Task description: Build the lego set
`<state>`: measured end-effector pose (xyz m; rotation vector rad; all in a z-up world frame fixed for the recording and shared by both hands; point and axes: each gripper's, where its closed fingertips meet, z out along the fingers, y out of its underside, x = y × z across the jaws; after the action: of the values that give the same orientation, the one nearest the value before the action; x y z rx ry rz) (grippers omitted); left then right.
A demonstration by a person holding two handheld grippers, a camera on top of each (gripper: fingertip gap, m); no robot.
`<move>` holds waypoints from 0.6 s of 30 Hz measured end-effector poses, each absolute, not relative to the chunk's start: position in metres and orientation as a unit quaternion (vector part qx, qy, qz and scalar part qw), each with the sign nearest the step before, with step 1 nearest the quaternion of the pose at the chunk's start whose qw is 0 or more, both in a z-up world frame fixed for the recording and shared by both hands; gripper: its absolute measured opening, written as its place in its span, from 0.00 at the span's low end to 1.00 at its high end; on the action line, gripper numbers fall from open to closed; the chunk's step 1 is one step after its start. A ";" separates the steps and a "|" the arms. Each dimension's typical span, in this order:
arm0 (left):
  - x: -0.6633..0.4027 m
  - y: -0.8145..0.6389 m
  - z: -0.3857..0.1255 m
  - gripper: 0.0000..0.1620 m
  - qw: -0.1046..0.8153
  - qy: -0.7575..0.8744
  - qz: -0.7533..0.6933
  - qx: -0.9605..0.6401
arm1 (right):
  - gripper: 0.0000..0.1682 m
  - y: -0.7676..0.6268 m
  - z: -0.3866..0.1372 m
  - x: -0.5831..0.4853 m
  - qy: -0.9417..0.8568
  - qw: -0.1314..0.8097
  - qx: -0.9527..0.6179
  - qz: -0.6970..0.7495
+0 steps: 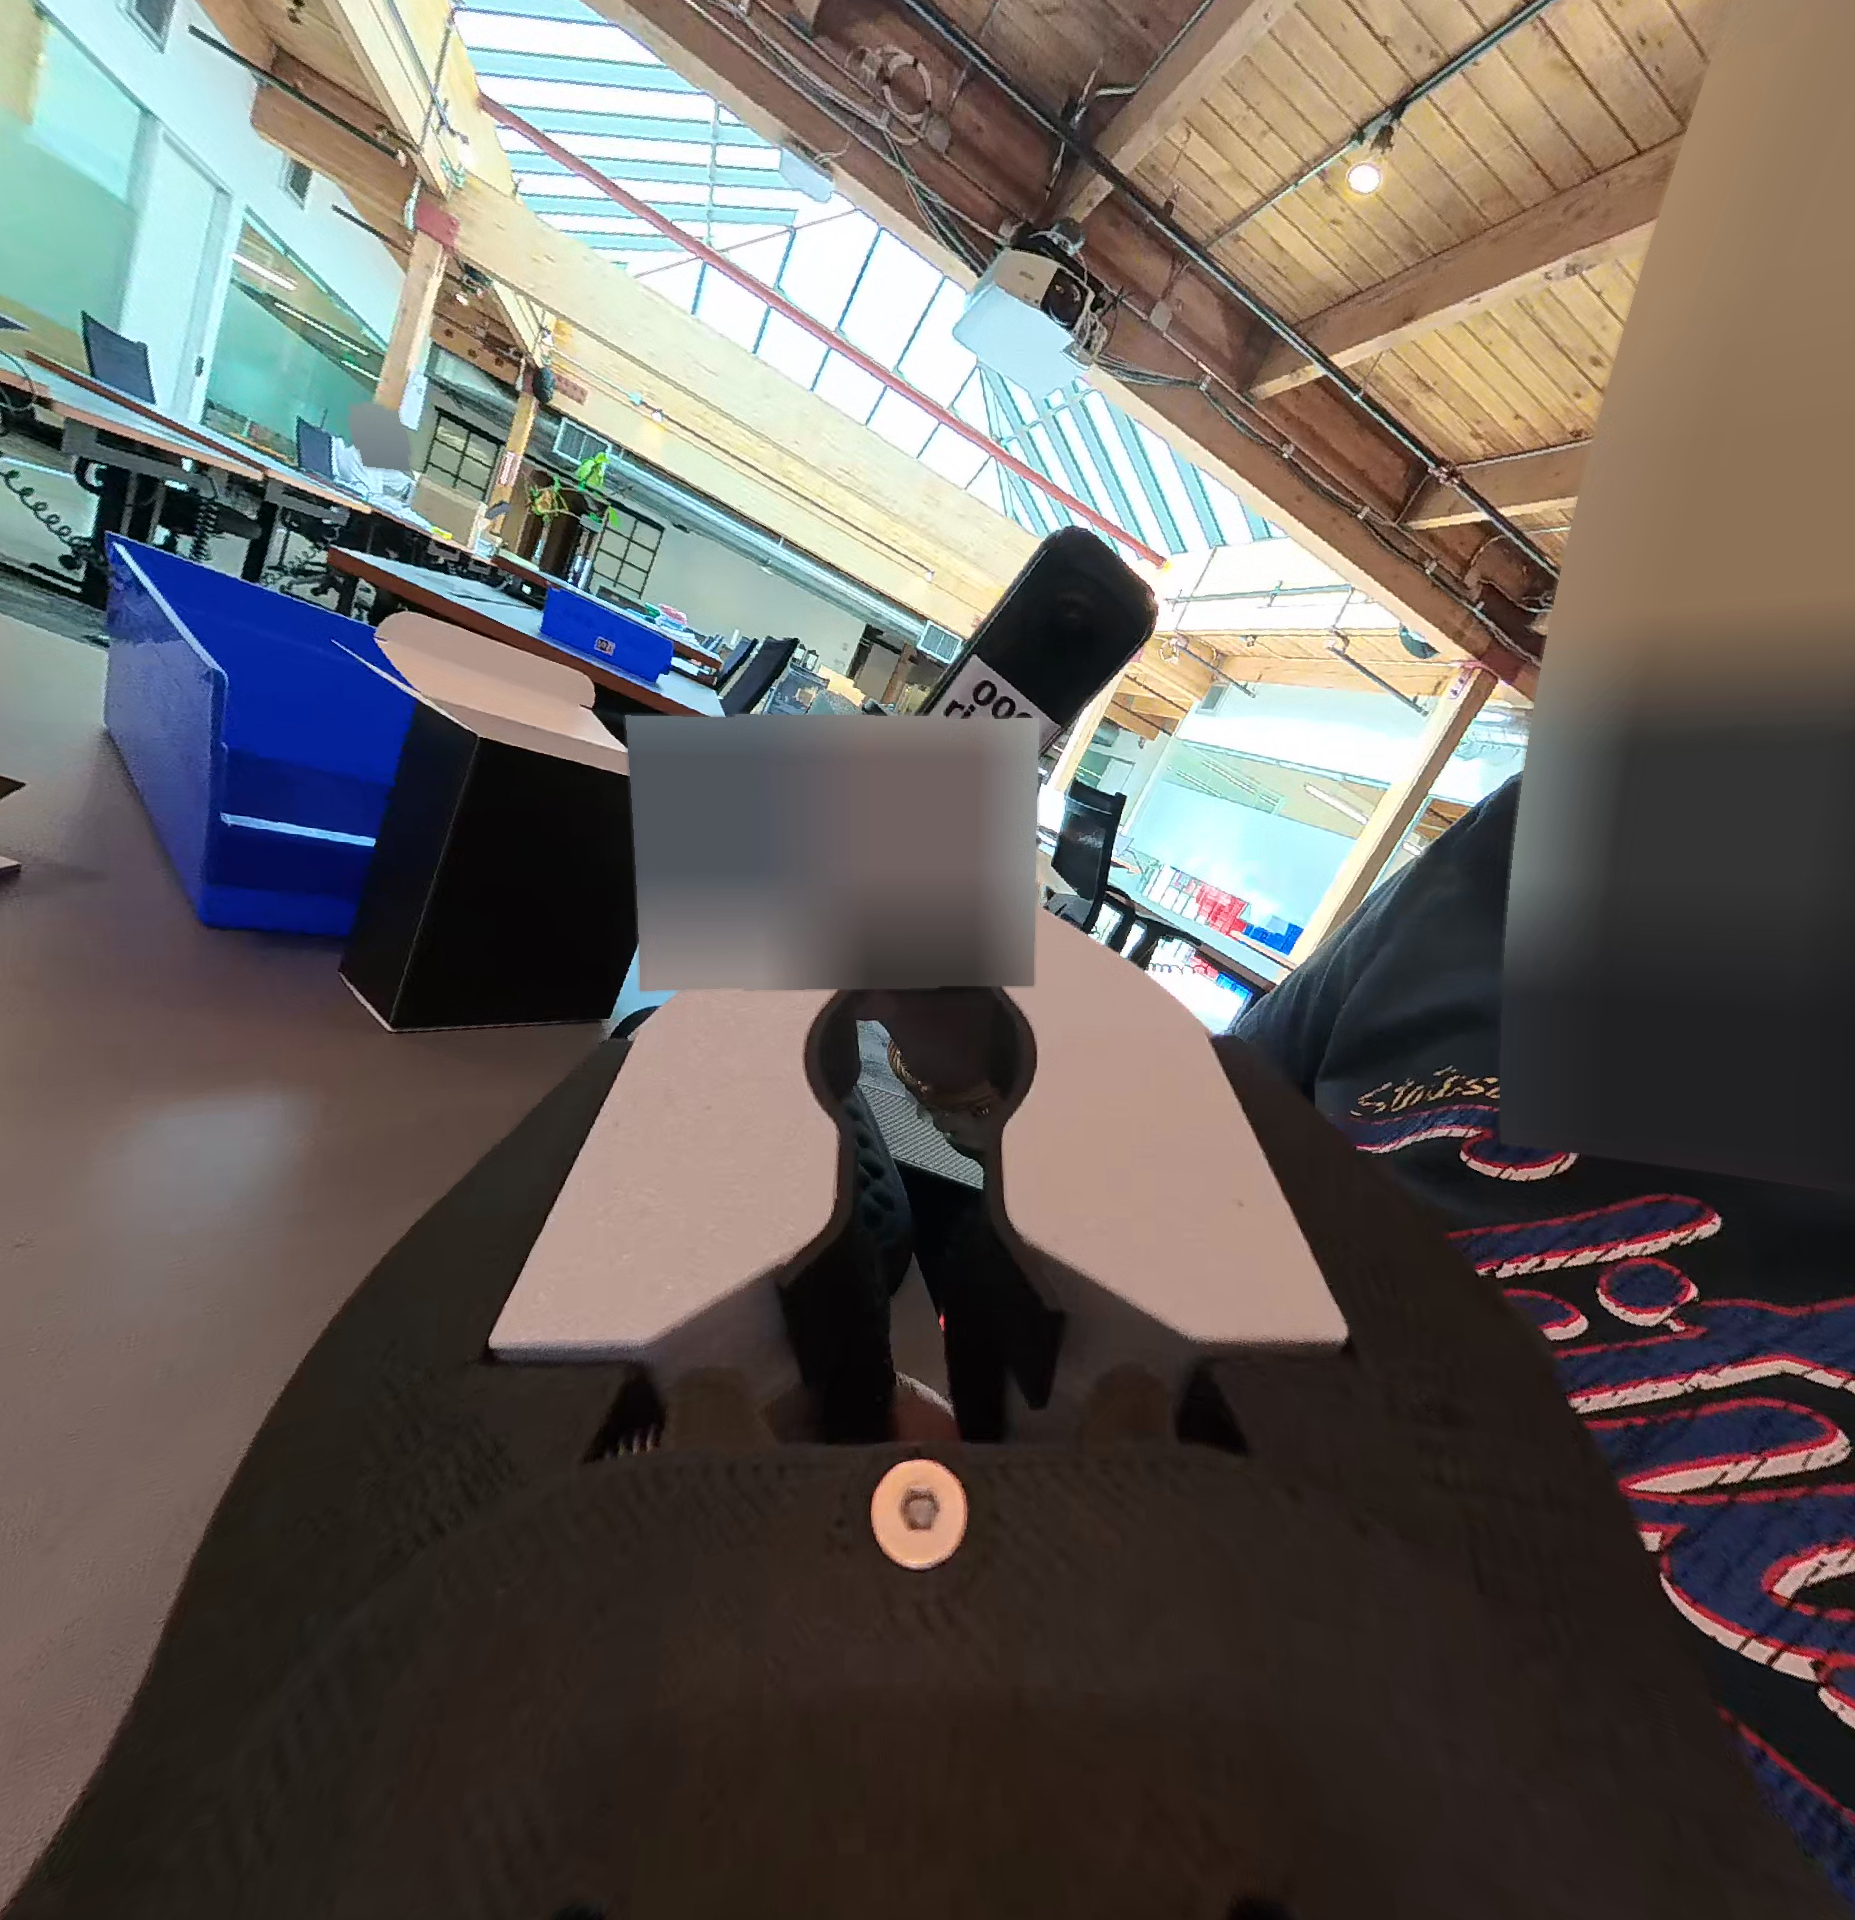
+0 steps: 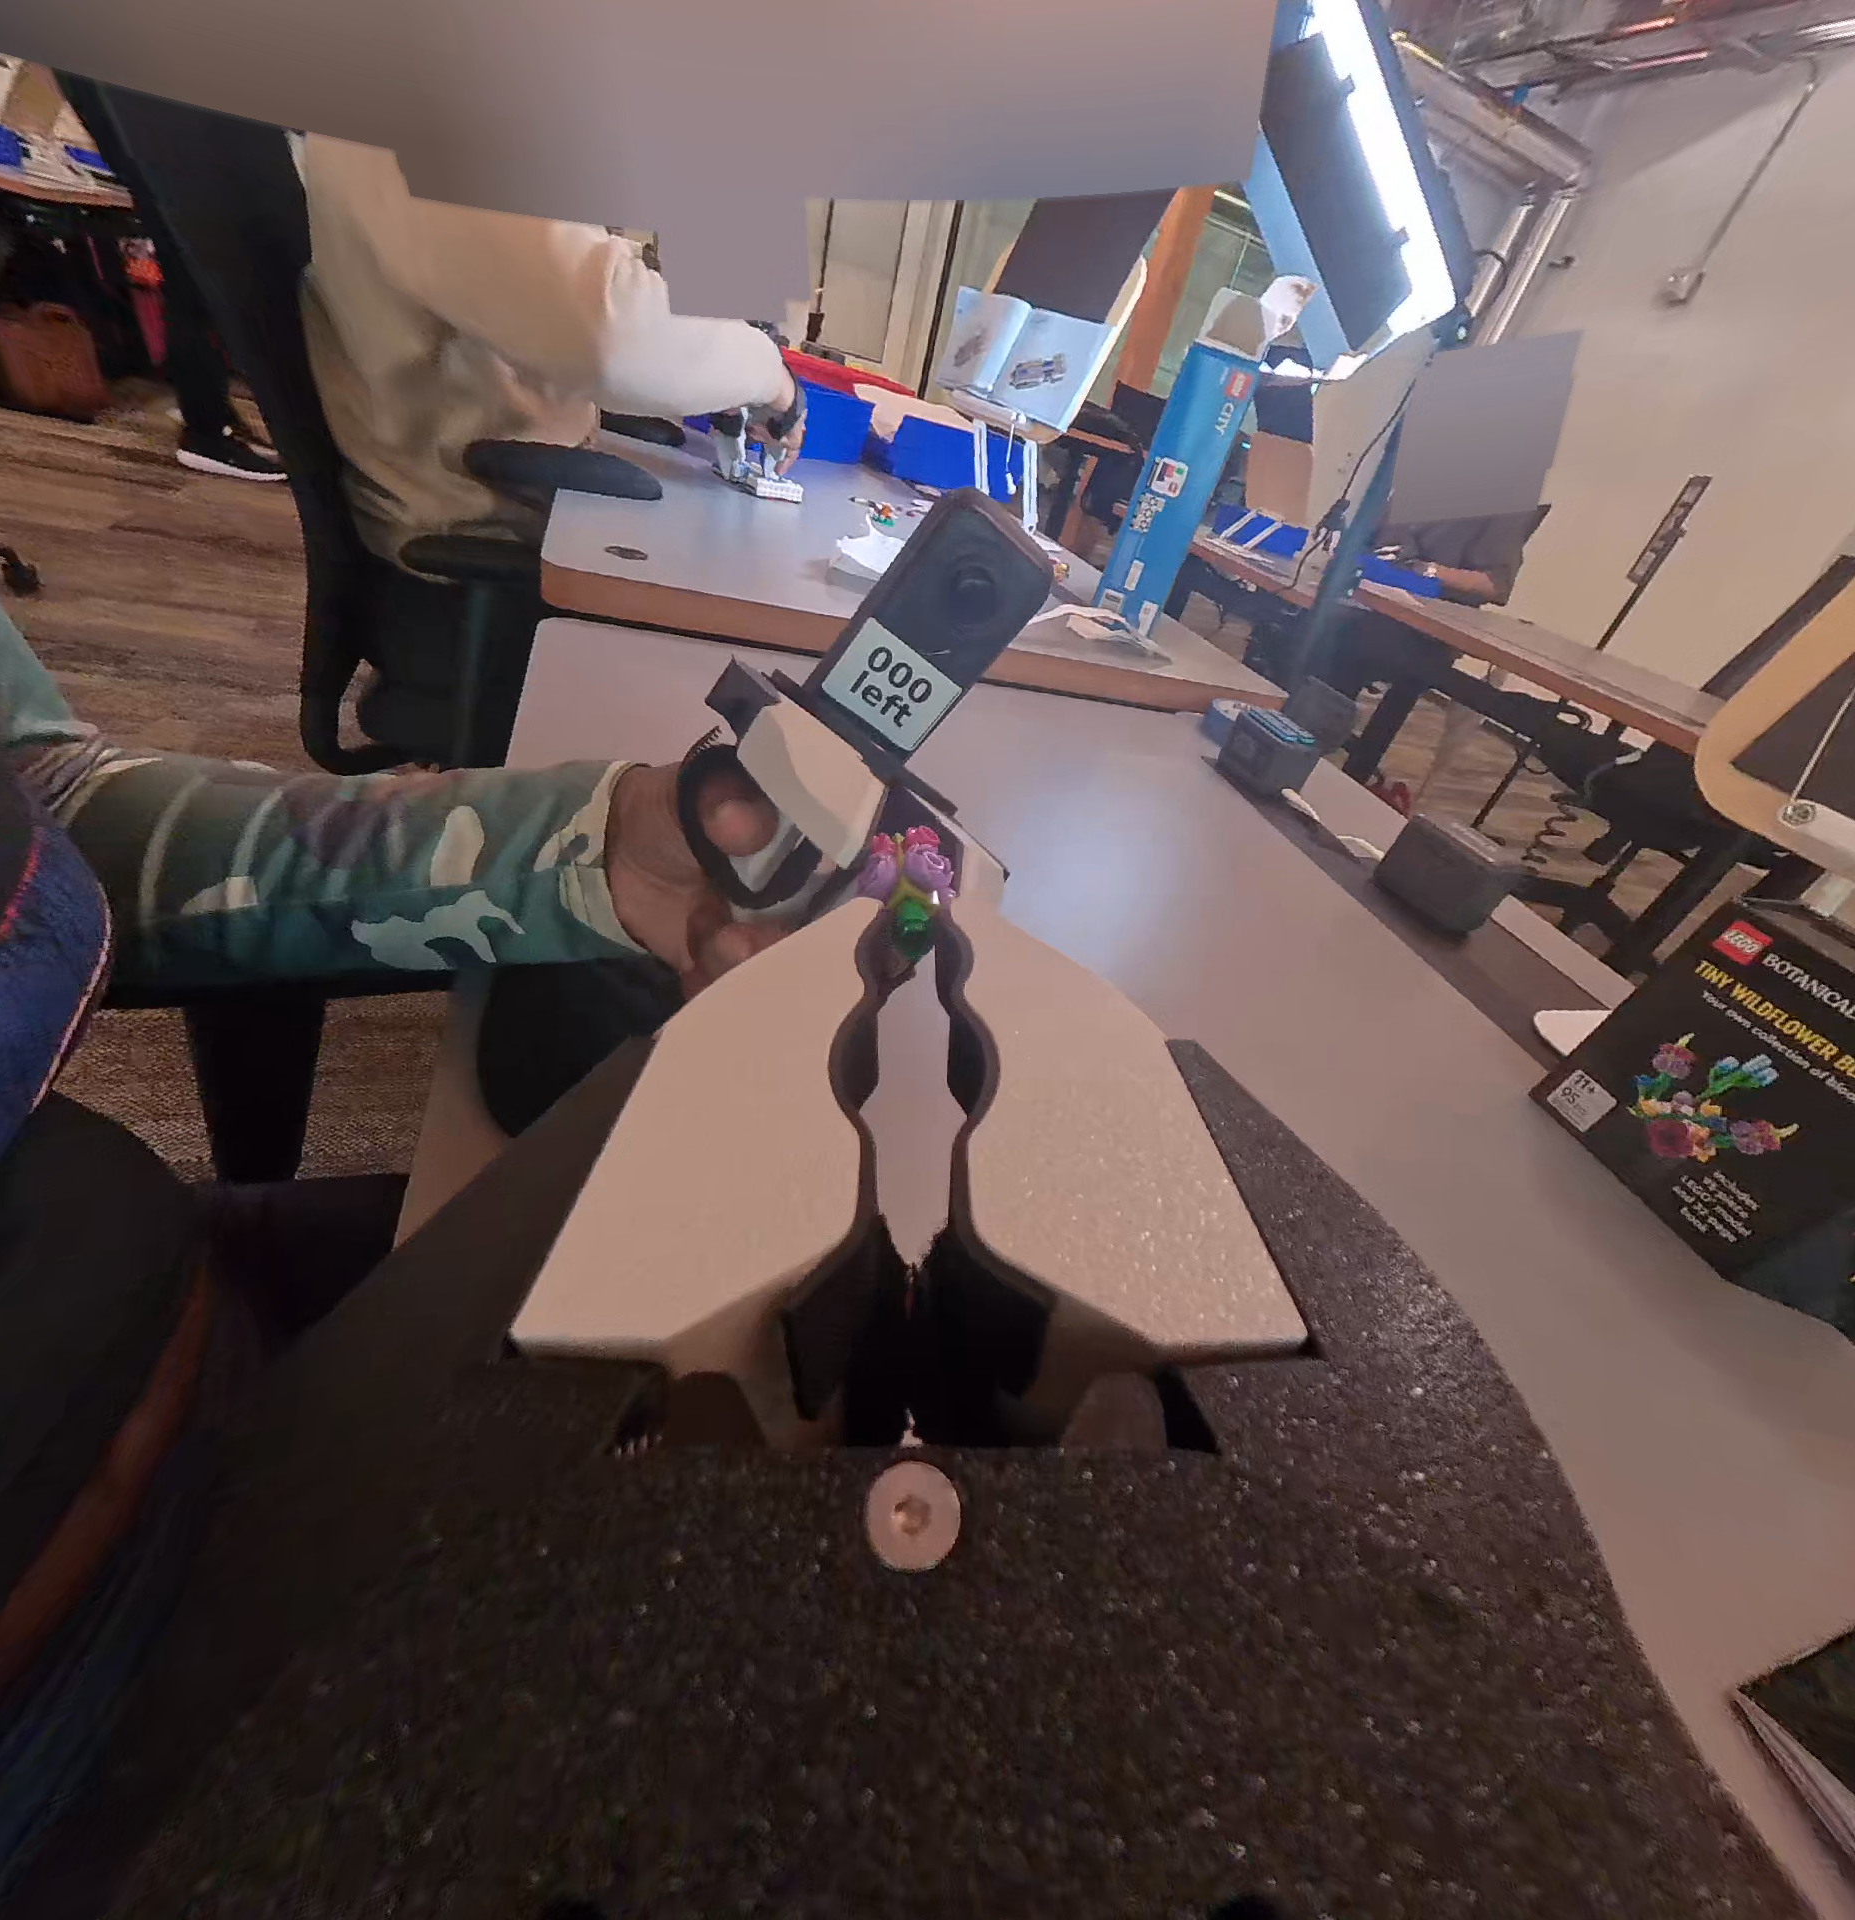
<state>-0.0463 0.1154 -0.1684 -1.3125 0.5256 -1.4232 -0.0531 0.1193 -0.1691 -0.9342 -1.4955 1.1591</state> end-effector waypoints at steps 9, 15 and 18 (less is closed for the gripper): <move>-0.040 0.112 -0.174 0.12 0.553 0.272 -0.542 -0.572 | 0.04 0.115 -0.173 -0.053 -0.637 0.472 -0.383 0.474; -0.042 0.112 -0.174 0.11 0.606 0.315 -0.458 -0.569 | 0.04 0.115 -0.173 -0.054 -0.596 0.410 -0.441 0.531; -0.043 0.111 -0.170 0.11 0.634 0.336 -0.413 -0.561 | 0.04 0.114 -0.169 -0.054 -0.534 0.348 -0.477 0.605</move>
<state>-0.0429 0.1114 -0.1696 -1.2817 0.7674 -0.9444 -0.0535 0.1138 -0.1686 -1.2373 -1.3841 1.5687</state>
